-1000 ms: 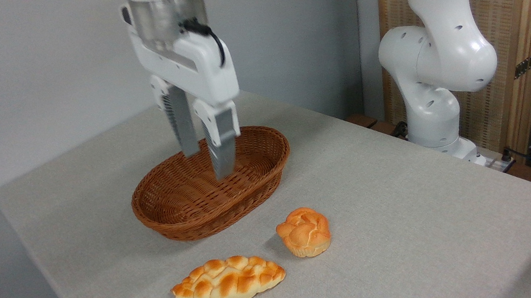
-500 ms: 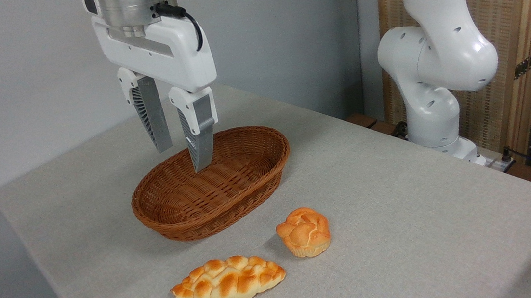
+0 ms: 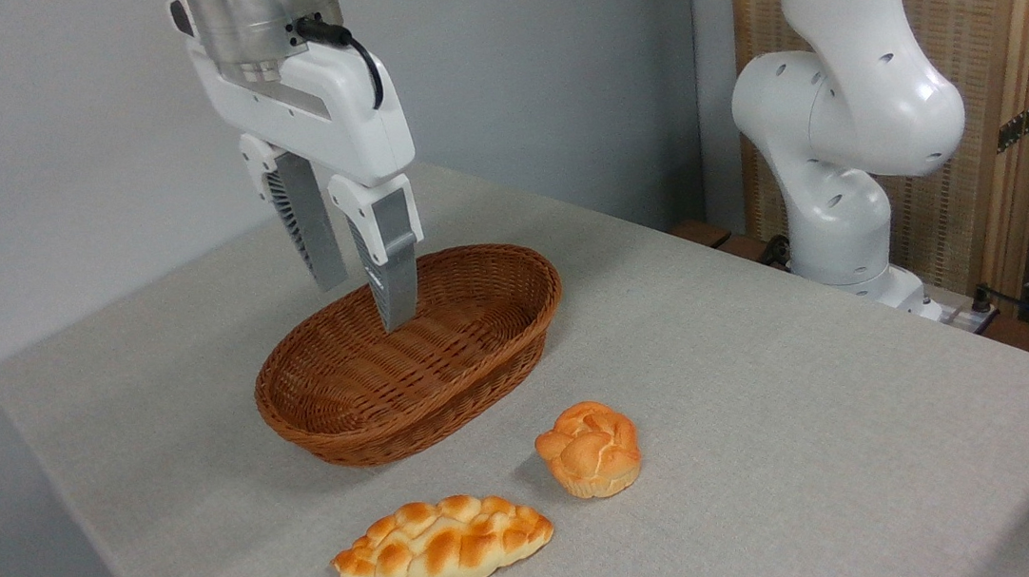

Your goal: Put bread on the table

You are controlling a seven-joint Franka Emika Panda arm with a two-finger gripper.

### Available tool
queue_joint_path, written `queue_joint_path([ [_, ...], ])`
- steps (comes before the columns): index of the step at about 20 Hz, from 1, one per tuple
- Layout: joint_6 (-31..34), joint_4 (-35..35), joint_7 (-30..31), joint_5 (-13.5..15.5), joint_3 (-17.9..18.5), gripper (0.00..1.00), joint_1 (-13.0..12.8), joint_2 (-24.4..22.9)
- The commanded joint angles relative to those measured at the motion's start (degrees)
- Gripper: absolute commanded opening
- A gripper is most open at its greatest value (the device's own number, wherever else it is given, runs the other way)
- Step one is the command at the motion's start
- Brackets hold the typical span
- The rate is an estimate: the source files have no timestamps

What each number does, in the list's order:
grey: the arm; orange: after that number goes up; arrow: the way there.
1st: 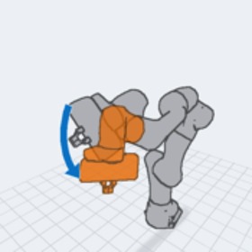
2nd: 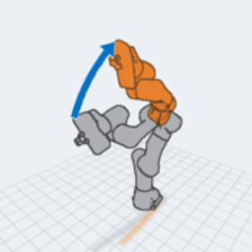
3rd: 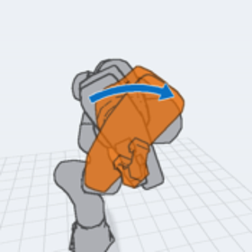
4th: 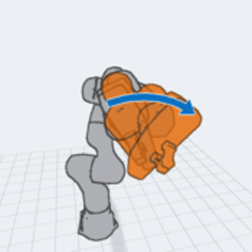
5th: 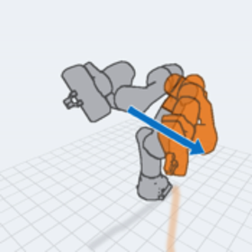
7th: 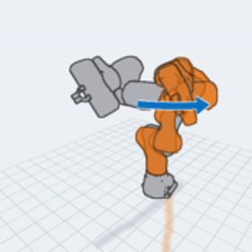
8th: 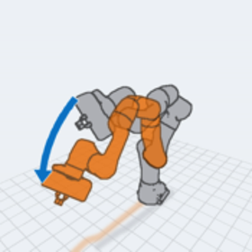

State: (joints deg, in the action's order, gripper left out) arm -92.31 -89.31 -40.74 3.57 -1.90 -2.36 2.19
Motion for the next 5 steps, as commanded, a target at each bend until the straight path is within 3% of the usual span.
queue_joint_path([
  [1, 2.0, 0.8, -2.1, 0.6, -0.3, 1.0, 0.5, 0.1],
  [5, 2.0, 0.8, -2.3, 0.6, 0.0, 1.0, 0.5, -0.1],
])
